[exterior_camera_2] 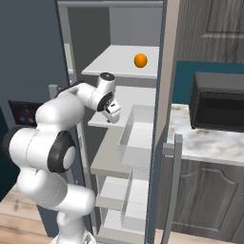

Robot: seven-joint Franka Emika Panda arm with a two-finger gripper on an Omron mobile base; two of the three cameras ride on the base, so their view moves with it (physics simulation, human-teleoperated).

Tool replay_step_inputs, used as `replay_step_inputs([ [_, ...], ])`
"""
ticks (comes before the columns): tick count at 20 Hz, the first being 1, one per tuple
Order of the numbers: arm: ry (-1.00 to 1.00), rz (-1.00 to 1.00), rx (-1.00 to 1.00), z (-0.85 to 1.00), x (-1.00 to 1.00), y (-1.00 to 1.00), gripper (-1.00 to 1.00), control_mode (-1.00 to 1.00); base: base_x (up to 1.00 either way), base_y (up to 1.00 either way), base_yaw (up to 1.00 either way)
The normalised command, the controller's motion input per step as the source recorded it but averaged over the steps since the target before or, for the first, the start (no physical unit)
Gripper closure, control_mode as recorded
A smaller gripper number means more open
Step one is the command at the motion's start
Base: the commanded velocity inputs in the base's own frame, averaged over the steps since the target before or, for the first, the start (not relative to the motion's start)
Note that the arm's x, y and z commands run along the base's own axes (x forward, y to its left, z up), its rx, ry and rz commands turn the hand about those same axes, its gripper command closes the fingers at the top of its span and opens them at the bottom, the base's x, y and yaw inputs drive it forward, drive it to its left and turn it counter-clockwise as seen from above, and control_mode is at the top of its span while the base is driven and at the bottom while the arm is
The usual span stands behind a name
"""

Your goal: Pick the orange and pear from the fridge and place them inside the tupperware on the counter.

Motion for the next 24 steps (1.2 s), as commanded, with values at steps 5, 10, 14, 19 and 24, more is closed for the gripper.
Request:
replay_step_inputs([
  [5, 0.0, 0.0, 0.0, -0.14, 0.16, 0.0, -1.0, -1.0, 0.0, 0.0, 0.0],
  [10, 0.0, 0.0, 0.0, -0.11, 0.18, 0.0, -1.0, -1.0, 0.0, 0.0, 0.0],
  [14, 0.0, 0.0, 0.01, -0.08, 0.27, 0.0, -1.0, -1.0, 0.0, 0.0, 0.0],
  [19, 0.0, 0.0, 0.0, -0.08, 0.24, 0.0, -1.0, -1.0, 0.0, 0.0, 0.0],
  [24, 0.0, 0.0, 0.0, -0.09, 0.24, 0.0, -1.0, -1.0, 0.0, 0.0, 0.0],
])
